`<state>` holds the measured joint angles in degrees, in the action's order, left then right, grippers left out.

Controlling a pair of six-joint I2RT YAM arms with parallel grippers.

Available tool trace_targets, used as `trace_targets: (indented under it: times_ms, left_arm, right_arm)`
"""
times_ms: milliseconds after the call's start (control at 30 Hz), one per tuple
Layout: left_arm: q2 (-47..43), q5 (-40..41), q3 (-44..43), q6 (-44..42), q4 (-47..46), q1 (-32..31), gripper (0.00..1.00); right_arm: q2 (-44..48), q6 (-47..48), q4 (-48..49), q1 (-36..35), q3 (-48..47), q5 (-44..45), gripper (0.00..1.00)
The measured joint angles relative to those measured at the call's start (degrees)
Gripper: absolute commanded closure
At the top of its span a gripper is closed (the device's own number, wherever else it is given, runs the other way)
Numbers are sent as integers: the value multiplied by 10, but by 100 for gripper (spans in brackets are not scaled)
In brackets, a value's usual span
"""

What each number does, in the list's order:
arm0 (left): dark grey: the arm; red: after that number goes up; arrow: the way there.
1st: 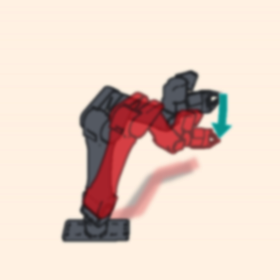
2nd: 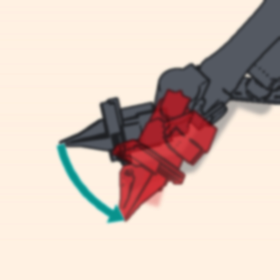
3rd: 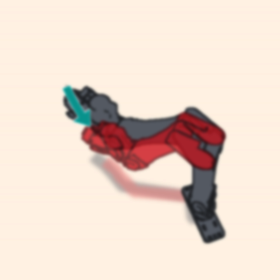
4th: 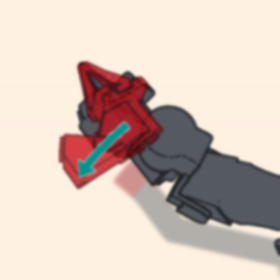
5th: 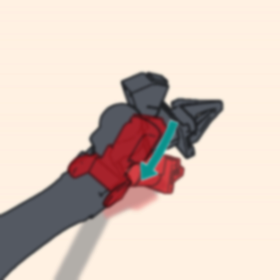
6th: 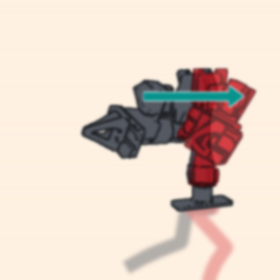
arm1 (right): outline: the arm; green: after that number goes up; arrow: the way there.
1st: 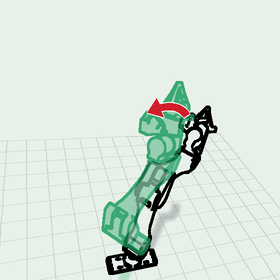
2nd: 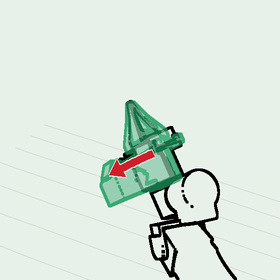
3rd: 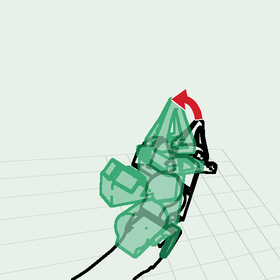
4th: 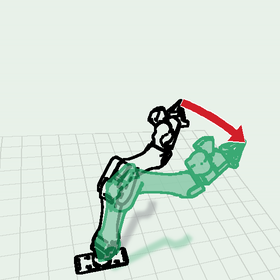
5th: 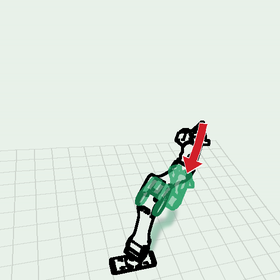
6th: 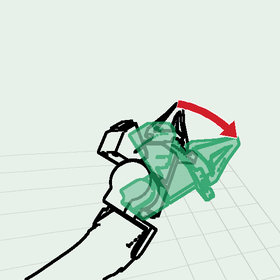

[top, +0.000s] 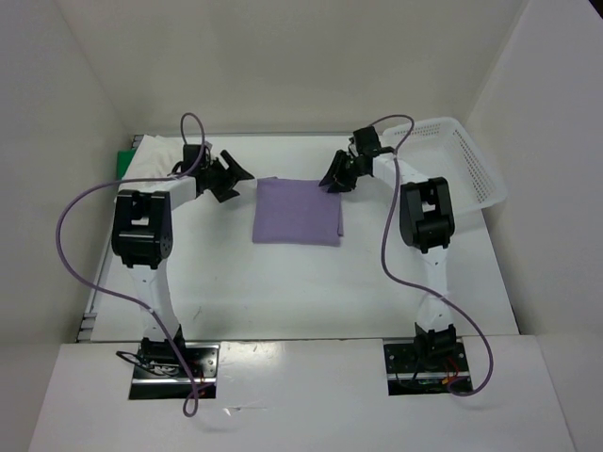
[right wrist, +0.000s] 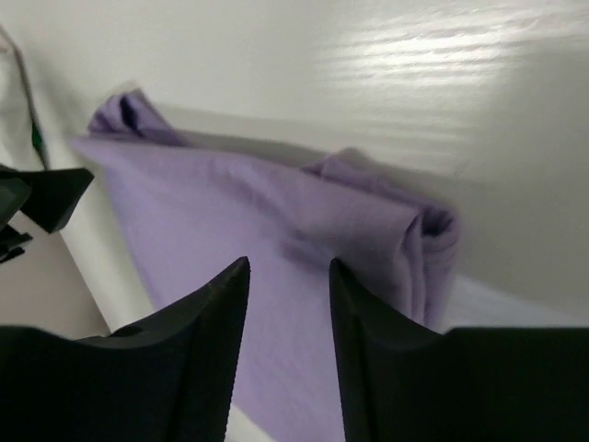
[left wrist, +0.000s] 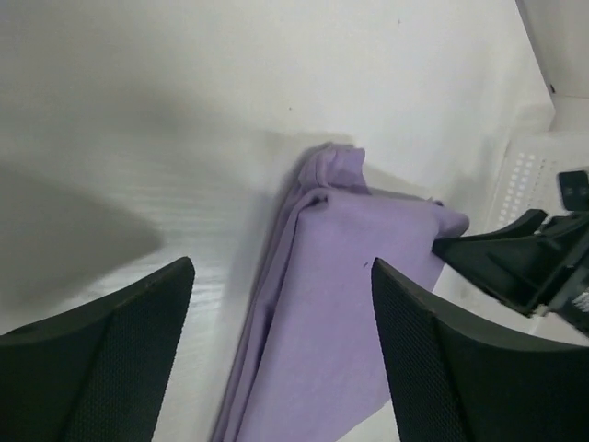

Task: Fold and stack the t-shirts
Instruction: Smooth out wrinkles on the folded tshirt, then put the neatly folded tshirt into the corner of the board with the left arm

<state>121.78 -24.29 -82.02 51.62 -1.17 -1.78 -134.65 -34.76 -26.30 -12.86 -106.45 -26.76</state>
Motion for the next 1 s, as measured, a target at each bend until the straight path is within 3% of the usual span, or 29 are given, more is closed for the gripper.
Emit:
trace_targets:
  times_ms: [167, 333, 400, 467, 567, 633, 767, 1000]
  left_arm:
    - [-35, 10, 47, -54, 11, -10, 13]
    - [-31, -11, 56, -105, 14, -51, 13]
    - [-26, -26, 56, -114, 5, -65, 18]
    - [-15, -43, 52, -122, -6, -76, 25]
    - [14, -70, 30, -118, -23, -89, 49]
    - [35, -86, 20, -106, -43, -99, 74]
    - [68, -103, -15, -68, -42, -124, 93]
    - [71, -102, -157, -46, 20, -131, 100]
  right_arm:
    - [82, 9, -1, 1, 49, -11, 44]
    - [213, 12, 3, 7, 133, -25, 44]
    - [263, 12, 7, 13, 165, -29, 44]
    - [312, 12, 11, 25, 203, -36, 44]
    - [375, 9, 20, 46, 265, -44, 44]
    - [413, 6, 22, 58, 305, -48, 44]
    - [472, 1, 23, 71, 373, -56, 42]
    - [513, -3, 23, 71, 460, -72, 42]
